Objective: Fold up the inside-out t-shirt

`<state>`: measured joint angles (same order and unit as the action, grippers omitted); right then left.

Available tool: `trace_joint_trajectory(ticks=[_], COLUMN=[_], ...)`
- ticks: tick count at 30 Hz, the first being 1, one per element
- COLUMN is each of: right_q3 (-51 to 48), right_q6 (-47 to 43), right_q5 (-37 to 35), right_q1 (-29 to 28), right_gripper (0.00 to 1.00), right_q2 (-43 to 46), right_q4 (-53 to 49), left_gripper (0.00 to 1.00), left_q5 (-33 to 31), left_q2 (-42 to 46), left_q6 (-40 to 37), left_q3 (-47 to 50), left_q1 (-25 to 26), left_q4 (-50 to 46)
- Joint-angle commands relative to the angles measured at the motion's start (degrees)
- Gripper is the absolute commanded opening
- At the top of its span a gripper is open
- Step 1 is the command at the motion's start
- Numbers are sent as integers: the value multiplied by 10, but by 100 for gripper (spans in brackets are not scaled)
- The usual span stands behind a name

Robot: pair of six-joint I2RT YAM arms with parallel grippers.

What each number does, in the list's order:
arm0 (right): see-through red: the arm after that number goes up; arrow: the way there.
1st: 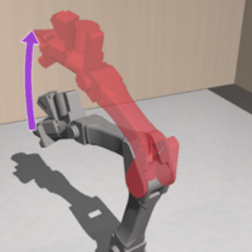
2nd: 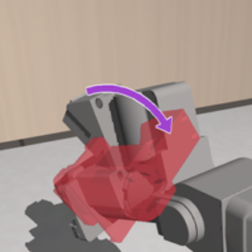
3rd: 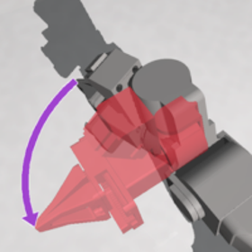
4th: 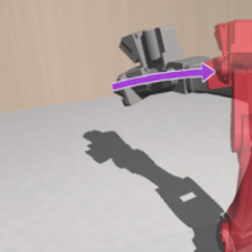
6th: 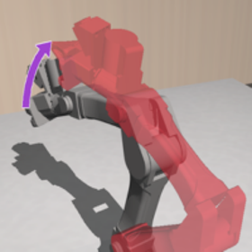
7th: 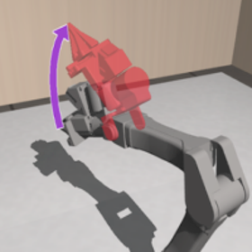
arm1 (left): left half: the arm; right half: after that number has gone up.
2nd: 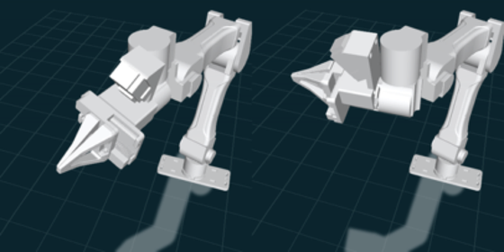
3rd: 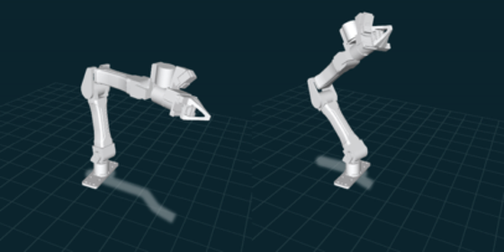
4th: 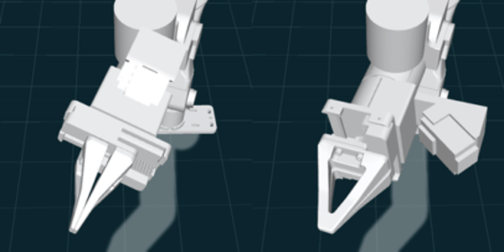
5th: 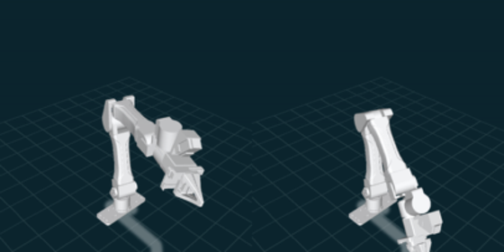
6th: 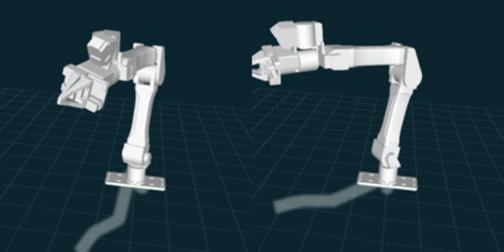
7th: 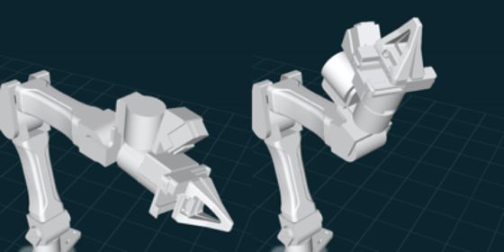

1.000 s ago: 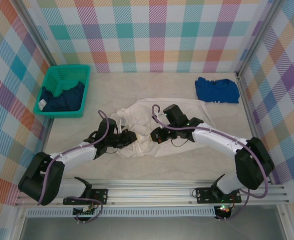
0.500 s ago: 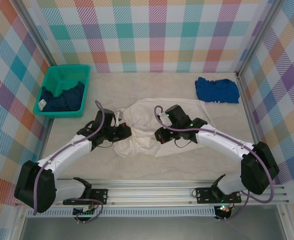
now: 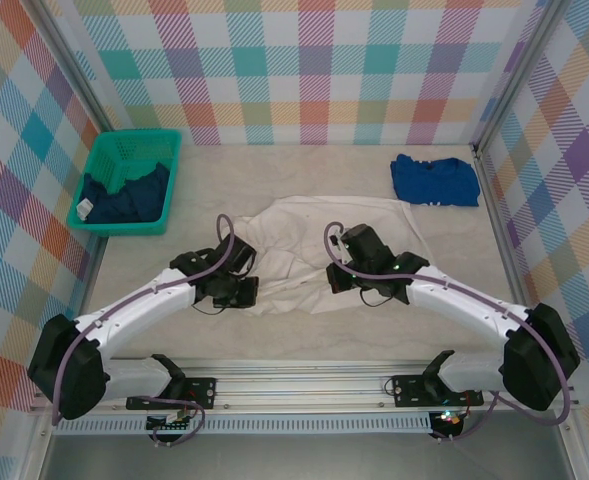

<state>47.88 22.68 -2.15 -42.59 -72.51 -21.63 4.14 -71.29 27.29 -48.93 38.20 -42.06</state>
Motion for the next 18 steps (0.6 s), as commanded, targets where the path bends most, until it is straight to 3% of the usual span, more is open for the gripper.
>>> trace_joint_trajectory(ticks=[1,5,13,18], right_q3=[0,-2,-9,-20], right_q6=[-12,-23,-24,-25], right_q5=[-58,-94,-114,-108], right_q1=[0,-14,-11,-7], right_gripper=[0,0,0,0], right_q2=[-14,-19,-36,-46], right_q4=[-7,-20,-48,-49], left_gripper=[0,0,5,14], left_q5=[-53,-16,13,88], left_q2=[10,32,-84,-47], left_q6=[-2,-48,-117,-114], left_q3=[13,50,7,37], left_q1=[6,31,114,120], left_q4=[-2,80,38,150])
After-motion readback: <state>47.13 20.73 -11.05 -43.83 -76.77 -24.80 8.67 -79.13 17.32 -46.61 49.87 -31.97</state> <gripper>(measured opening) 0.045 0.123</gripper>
